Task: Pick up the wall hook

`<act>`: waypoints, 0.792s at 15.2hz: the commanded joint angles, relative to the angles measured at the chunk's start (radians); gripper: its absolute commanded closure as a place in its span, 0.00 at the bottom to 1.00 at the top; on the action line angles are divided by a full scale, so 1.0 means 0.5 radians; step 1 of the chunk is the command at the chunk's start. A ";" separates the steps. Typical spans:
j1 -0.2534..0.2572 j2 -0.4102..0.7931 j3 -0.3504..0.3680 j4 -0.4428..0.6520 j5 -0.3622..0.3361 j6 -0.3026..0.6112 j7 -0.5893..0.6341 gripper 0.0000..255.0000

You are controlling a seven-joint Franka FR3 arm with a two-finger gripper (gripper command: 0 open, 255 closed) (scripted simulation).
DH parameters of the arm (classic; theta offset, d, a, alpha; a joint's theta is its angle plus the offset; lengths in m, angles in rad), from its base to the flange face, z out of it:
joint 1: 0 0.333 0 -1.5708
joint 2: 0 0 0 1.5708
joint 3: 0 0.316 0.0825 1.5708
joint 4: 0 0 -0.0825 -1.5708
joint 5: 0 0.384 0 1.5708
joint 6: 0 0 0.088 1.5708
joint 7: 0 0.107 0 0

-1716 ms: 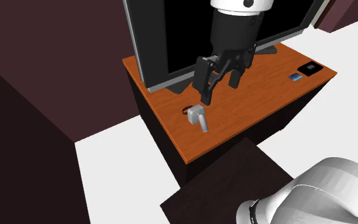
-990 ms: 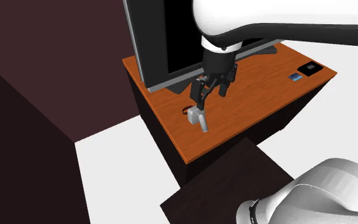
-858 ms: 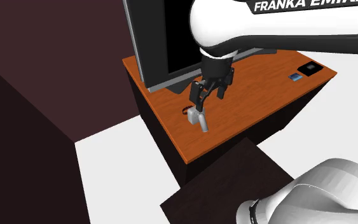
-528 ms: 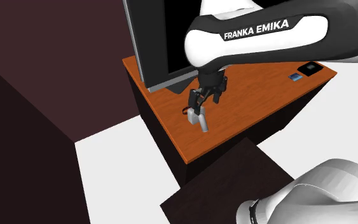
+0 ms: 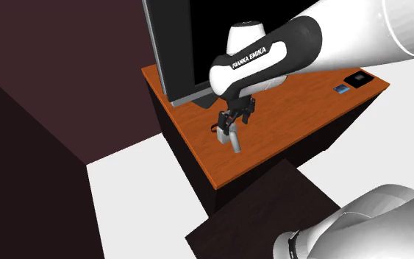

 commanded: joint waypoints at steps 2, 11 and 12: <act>-0.011 0.244 -0.025 0.072 0.030 0.168 -0.058 0.00; -0.013 0.443 -0.021 0.043 0.084 0.393 -0.102 0.00; -0.013 0.443 -0.021 0.042 0.084 0.393 -0.102 0.00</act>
